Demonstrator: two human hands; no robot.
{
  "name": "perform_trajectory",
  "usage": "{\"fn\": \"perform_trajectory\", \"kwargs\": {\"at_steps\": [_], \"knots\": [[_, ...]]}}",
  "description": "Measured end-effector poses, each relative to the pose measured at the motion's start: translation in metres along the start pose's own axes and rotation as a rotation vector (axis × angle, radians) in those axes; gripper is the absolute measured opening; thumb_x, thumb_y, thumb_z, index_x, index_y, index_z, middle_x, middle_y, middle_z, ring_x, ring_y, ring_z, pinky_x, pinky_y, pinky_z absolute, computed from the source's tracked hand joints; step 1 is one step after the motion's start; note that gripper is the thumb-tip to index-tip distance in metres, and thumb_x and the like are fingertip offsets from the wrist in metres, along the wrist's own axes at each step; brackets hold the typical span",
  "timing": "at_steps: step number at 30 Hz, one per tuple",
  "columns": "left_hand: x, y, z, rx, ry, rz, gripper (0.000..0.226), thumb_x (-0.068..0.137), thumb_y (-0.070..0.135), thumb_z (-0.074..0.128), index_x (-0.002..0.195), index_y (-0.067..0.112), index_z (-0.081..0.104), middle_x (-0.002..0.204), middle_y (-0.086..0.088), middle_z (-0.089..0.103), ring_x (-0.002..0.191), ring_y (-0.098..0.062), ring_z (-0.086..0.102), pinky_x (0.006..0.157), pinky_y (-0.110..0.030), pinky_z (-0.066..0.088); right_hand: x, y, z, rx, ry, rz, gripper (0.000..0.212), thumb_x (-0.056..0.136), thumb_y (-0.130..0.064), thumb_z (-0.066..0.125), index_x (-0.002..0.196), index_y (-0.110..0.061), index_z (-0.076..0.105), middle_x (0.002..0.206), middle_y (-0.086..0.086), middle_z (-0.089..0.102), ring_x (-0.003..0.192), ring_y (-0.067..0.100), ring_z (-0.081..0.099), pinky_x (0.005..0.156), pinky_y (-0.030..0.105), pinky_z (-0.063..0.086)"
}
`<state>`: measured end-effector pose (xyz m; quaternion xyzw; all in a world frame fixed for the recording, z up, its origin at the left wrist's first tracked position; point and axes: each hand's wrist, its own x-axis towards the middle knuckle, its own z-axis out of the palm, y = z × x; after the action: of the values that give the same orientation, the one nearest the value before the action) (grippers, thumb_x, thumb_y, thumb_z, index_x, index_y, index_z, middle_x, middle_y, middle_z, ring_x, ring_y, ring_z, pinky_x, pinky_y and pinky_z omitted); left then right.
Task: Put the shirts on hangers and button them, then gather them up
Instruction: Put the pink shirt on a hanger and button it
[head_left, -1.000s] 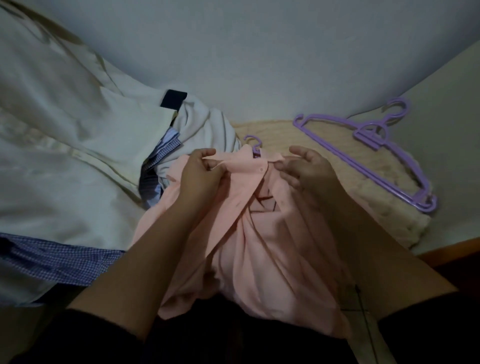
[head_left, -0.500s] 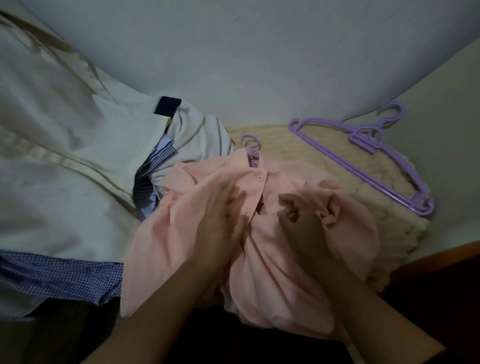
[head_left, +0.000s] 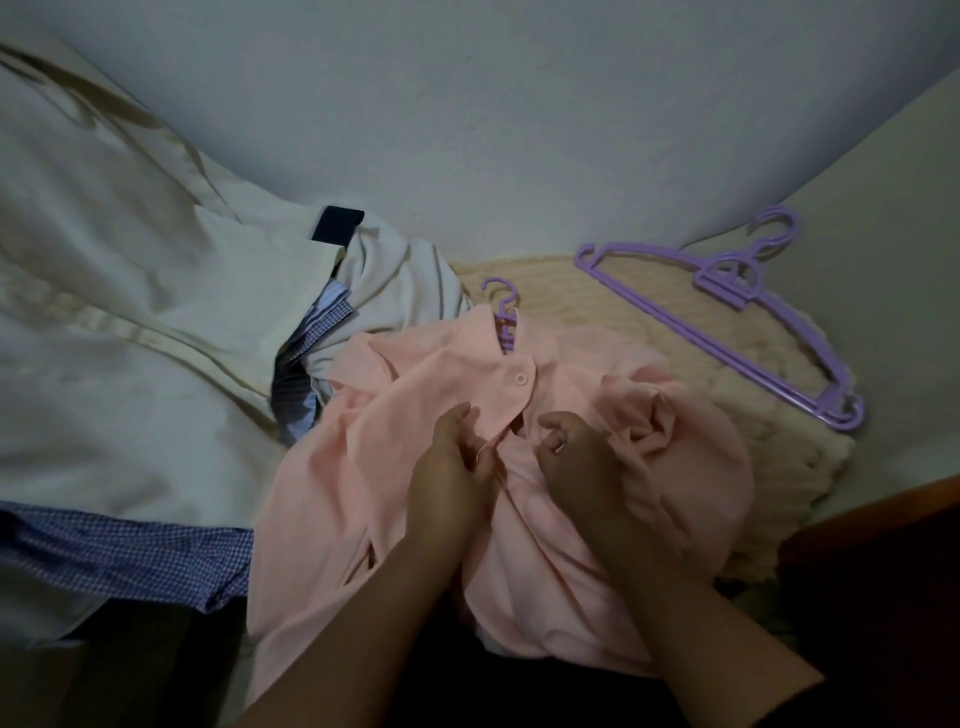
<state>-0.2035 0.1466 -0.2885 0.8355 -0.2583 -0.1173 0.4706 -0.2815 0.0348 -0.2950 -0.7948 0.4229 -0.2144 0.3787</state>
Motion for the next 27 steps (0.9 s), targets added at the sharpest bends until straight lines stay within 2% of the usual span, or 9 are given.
{"fn": "perform_trajectory", "kwargs": {"at_steps": [4,6,8,11,13,17,20,23,27], "knots": [[-0.002,0.006,-0.001,-0.229,0.070,-0.174,0.042,0.084,0.018,0.070,0.122,0.024,0.052,0.083,0.008,0.069,0.080,-0.002,0.064,0.080,-0.017,0.048,-0.007,-0.010,-0.006,0.101,-0.035,0.024,0.030,0.083,0.000,0.055,0.110,-0.007,0.066,0.092,0.010,0.066,0.074,0.012,0.052,0.060,0.004,0.033],[-0.005,0.010,-0.001,-0.339,0.071,-0.224,0.036,0.083,0.014,0.070,0.115,0.022,0.054,0.077,0.004,0.070,0.070,-0.002,0.064,0.073,-0.016,0.049,-0.013,-0.014,-0.006,0.168,-0.035,0.046,0.027,0.083,-0.002,0.057,0.107,-0.010,0.067,0.087,0.005,0.064,0.070,0.007,0.051,0.060,0.001,0.035],[-0.009,0.012,-0.001,-0.397,0.058,-0.276,0.025,0.084,0.012,0.069,0.106,0.018,0.059,0.074,0.002,0.068,0.066,-0.003,0.062,0.072,-0.016,0.050,-0.019,-0.018,-0.004,0.252,-0.058,0.099,0.023,0.082,-0.004,0.059,0.103,-0.011,0.068,0.087,0.004,0.067,0.074,0.014,0.059,0.066,0.007,0.042],[-0.013,0.011,0.002,-0.463,0.033,-0.336,0.017,0.083,0.010,0.068,0.097,0.020,0.065,0.079,-0.004,0.070,0.074,-0.011,0.064,0.077,-0.026,0.052,-0.024,-0.023,-0.002,0.374,-0.108,0.165,0.017,0.081,-0.002,0.062,0.092,-0.011,0.071,0.077,0.002,0.068,0.077,0.021,0.065,0.077,0.034,0.053],[-0.014,0.012,0.002,-0.482,0.028,-0.334,0.016,0.083,0.009,0.069,0.096,0.018,0.066,0.078,-0.006,0.070,0.071,-0.007,0.064,0.071,-0.018,0.052,-0.025,-0.026,-0.003,0.412,-0.098,0.196,0.017,0.081,-0.001,0.062,0.084,-0.016,0.070,0.071,0.000,0.067,0.074,0.019,0.065,0.077,0.039,0.054],[-0.017,0.019,-0.001,-0.472,0.045,-0.276,0.012,0.083,0.008,0.071,0.091,0.015,0.065,0.064,0.006,0.064,0.061,0.002,0.060,0.065,-0.011,0.049,-0.024,-0.027,-0.004,0.358,-0.062,0.190,0.015,0.082,-0.005,0.061,0.090,-0.012,0.072,0.083,0.007,0.071,0.082,0.025,0.067,0.080,0.039,0.054],[-0.021,0.024,-0.001,-0.421,0.036,-0.220,0.010,0.083,0.010,0.072,0.085,0.017,0.065,0.053,0.013,0.059,0.057,0.005,0.057,0.062,-0.009,0.046,-0.025,-0.029,-0.006,0.328,-0.055,0.158,0.012,0.083,-0.007,0.063,0.091,-0.010,0.072,0.078,0.004,0.069,0.077,0.024,0.065,0.076,0.035,0.053],[-0.021,0.024,-0.001,-0.328,0.045,-0.202,0.009,0.083,0.015,0.071,0.084,0.021,0.065,0.055,0.012,0.060,0.059,0.003,0.057,0.067,-0.015,0.047,-0.025,-0.032,-0.009,0.403,-0.061,0.213,0.012,0.083,-0.005,0.064,0.084,-0.016,0.068,0.075,0.003,0.068,0.074,0.023,0.066,0.076,0.038,0.055],[-0.020,0.023,-0.001,-0.298,0.058,-0.218,0.008,0.083,0.016,0.071,0.088,0.021,0.067,0.061,0.007,0.064,0.062,-0.002,0.060,0.072,-0.024,0.051,-0.026,-0.033,-0.012,0.494,-0.073,0.271,0.026,0.081,0.001,0.061,0.074,-0.024,0.063,0.073,0.005,0.070,0.074,0.022,0.068,0.072,0.038,0.055]]}}
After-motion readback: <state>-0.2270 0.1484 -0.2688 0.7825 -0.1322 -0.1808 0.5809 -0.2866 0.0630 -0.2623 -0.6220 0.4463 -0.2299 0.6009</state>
